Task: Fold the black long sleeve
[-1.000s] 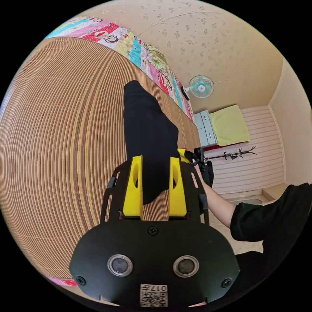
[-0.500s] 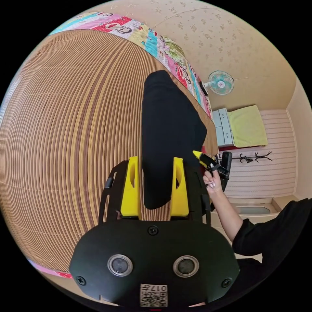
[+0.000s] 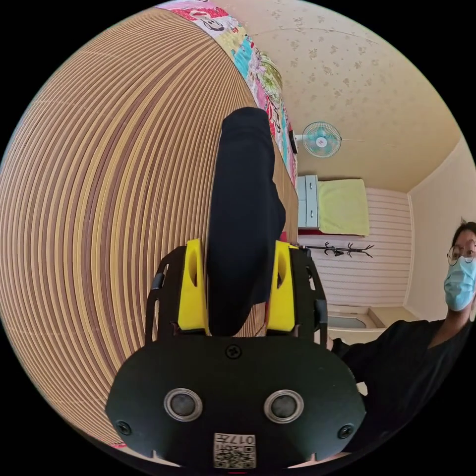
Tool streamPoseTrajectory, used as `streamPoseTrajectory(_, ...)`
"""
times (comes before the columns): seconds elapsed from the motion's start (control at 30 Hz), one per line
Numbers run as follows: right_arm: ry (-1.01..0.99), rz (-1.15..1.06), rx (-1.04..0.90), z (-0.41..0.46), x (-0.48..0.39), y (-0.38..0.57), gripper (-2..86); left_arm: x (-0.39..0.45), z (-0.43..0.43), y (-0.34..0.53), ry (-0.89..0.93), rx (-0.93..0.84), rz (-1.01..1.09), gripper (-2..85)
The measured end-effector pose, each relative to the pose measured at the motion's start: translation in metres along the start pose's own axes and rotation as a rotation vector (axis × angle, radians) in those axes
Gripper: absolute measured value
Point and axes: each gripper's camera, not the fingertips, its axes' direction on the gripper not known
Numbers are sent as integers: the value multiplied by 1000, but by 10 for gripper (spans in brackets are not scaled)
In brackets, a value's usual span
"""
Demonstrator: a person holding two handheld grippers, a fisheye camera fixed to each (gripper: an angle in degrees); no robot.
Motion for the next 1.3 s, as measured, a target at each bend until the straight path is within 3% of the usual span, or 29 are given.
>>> streamPoseTrajectory(0.27, -6, -24, -196, 39, -8, -41, 142, 34, 44, -41, -58, -192, 37, 150)
streamPoseTrajectory(0.57, 5, -29, -262, 76, -87, 17, 121, 98, 11, 37, -62, -182, 40, 125)
streamPoseTrajectory(0.77, -62, -62, -333, 161, -187, 72, 118, 131, -94, 122, -122, -108, 18, 125)
streamPoseTrajectory(0.93, -147, -124, -379, 280, -298, 97, 117, 153, -248, 183, -192, 4, 23, 125)
streamPoseTrajectory(1.13, -242, -205, -282, 449, -480, 111, 118, 172, -445, 202, -261, 123, 90, 125)
streamPoseTrajectory(1.3, -151, -174, -201, 606, -582, 106, 116, 120, -528, 182, -323, 150, 32, 126)
